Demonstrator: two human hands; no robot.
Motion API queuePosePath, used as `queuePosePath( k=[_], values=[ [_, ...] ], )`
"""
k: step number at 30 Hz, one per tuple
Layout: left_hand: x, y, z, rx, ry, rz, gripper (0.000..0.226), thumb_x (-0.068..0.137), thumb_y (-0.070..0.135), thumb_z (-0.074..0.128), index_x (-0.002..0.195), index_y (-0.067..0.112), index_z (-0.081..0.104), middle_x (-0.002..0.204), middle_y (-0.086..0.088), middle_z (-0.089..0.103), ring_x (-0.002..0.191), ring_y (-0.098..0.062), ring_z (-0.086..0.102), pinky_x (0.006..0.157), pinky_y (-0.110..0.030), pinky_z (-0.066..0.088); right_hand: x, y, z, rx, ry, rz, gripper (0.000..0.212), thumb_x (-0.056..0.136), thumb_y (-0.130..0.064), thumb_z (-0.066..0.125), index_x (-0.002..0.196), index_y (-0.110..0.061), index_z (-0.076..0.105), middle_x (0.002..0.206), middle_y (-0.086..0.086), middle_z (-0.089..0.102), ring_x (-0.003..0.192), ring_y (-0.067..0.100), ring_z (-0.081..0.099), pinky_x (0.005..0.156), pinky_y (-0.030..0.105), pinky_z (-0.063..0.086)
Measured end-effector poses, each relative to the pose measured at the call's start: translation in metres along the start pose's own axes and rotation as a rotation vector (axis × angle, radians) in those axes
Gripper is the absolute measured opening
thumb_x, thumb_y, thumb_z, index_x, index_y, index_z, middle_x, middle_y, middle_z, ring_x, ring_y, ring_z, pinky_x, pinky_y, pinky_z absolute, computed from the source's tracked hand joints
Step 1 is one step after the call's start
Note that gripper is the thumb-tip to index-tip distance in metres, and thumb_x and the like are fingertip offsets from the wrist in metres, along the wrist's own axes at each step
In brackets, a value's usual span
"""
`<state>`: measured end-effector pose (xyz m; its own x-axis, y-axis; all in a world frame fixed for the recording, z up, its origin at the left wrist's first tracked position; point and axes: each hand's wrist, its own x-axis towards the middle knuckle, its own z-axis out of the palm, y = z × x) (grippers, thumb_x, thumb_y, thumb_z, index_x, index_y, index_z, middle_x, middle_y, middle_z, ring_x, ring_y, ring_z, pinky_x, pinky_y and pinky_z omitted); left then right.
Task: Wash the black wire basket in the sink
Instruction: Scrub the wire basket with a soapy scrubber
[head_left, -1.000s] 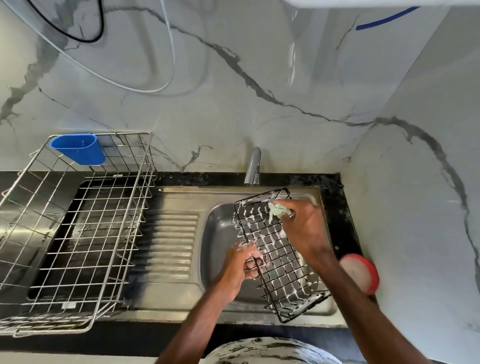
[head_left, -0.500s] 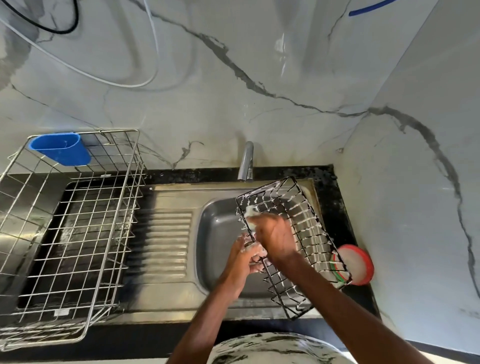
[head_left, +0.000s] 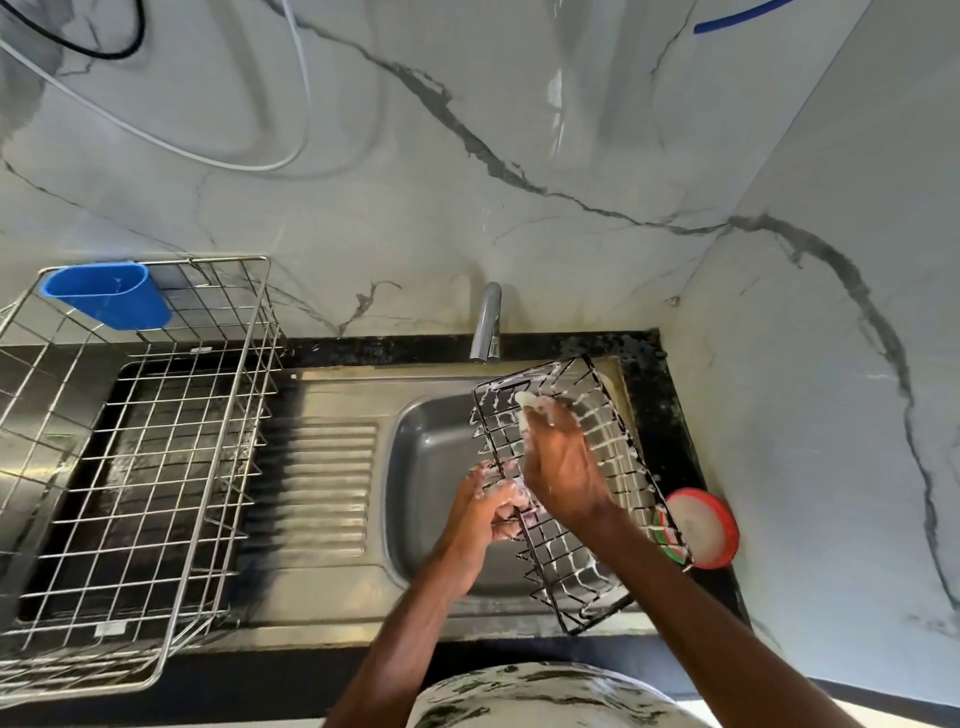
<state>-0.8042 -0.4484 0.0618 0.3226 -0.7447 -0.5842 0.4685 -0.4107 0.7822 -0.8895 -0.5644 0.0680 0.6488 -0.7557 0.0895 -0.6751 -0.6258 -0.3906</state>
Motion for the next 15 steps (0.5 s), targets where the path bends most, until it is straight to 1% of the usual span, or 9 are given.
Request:
queuePosePath(
  k=[1,2,5,7,8,10,11,13,15],
  values=[
    [0.0,0.001,-0.001,-0.022,0.006,0.005,0.035,0.089,0.032,0.063,0.12,0.019,0.055,0.115,-0.016,0.059,0.093,-0.023,0.057,0.065,-0.027,0.053,-0.004,0.003,0.006,0.019,-0.029,-0.05,0.054,0.106,-0.023,0.016,0.138,-0.003,0.056,0.133,0.026,0.059,0.12,0.03,0.06,0.104,0.036,0.052],
    [0.001,0.0,-0.003,-0.038,0.008,0.01,0.035,0.092,0.031,0.062,0.124,0.016,0.057,0.115,-0.017,0.061,0.09,-0.023,0.059,0.064,-0.028,0.056,-0.004,0.008,0.01,0.031,-0.022,-0.085,0.059,0.107,-0.027,0.011,0.139,-0.006,0.056,0.133,0.02,0.06,0.118,0.023,0.06,0.103,0.03,0.051],
    [0.002,0.0,-0.007,-0.055,-0.005,0.018,0.038,0.099,0.025,0.058,0.133,0.008,0.059,0.118,-0.017,0.069,0.091,-0.028,0.068,0.082,-0.046,0.061,0.006,0.018,0.001,0.157,0.094,-0.003,0.041,0.108,-0.024,0.033,0.122,-0.01,0.069,0.119,0.012,0.067,0.101,0.018,0.063,0.087,0.029,0.057],
    [0.002,0.001,-0.008,-0.043,-0.009,0.006,0.039,0.088,0.026,0.061,0.124,0.011,0.063,0.107,-0.013,0.072,0.097,-0.037,0.065,0.093,-0.059,0.052,0.013,0.015,-0.014,0.212,0.122,0.075,0.029,0.105,-0.02,0.048,0.124,-0.011,0.067,0.122,0.016,0.063,0.098,0.017,0.061,0.078,0.023,0.057],
    [0.001,0.002,-0.008,-0.036,-0.021,0.003,0.037,0.083,0.026,0.061,0.117,0.013,0.063,0.1,-0.01,0.072,0.096,-0.037,0.063,0.094,-0.061,0.05,0.016,0.015,-0.019,0.198,0.117,0.09,0.03,0.101,-0.015,0.055,0.13,-0.012,0.064,0.127,0.016,0.058,0.1,0.017,0.059,0.078,0.02,0.055],
    [-0.001,0.003,-0.006,-0.034,-0.017,-0.002,0.031,0.076,0.026,0.063,0.106,0.017,0.059,0.092,-0.006,0.065,0.089,-0.027,0.058,0.088,-0.054,0.051,0.017,0.014,-0.02,0.173,0.073,0.1,0.04,0.098,-0.011,0.061,0.138,-0.013,0.059,0.134,0.016,0.053,0.108,0.021,0.059,0.086,0.021,0.052],
    [-0.001,0.003,-0.005,-0.029,-0.011,-0.005,0.036,0.074,0.027,0.064,0.108,0.016,0.057,0.093,-0.005,0.062,0.088,-0.024,0.057,0.084,-0.048,0.052,0.016,0.016,-0.018,0.161,0.045,0.111,0.042,0.098,-0.013,0.06,0.141,-0.014,0.056,0.139,0.015,0.05,0.116,0.023,0.058,0.092,0.022,0.049],
    [-0.001,0.0,-0.005,-0.009,-0.001,-0.006,0.064,0.075,0.028,0.066,0.134,0.009,0.052,0.103,-0.006,0.061,0.092,-0.023,0.061,0.079,-0.04,0.054,0.011,0.015,-0.016,0.115,-0.03,0.124,0.044,0.101,-0.015,0.056,0.145,-0.017,0.052,0.147,0.01,0.045,0.129,0.019,0.051,0.095,0.009,0.036],
    [-0.002,-0.004,-0.005,0.005,0.004,-0.001,0.083,0.075,0.028,0.065,0.152,0.011,0.039,0.116,-0.009,0.058,0.092,-0.019,0.062,0.07,-0.032,0.054,0.006,0.011,-0.014,0.155,-0.028,0.111,0.041,0.1,-0.011,0.058,0.14,-0.015,0.057,0.143,0.009,0.049,0.125,0.021,0.053,0.093,0.01,0.034]
  ],
)
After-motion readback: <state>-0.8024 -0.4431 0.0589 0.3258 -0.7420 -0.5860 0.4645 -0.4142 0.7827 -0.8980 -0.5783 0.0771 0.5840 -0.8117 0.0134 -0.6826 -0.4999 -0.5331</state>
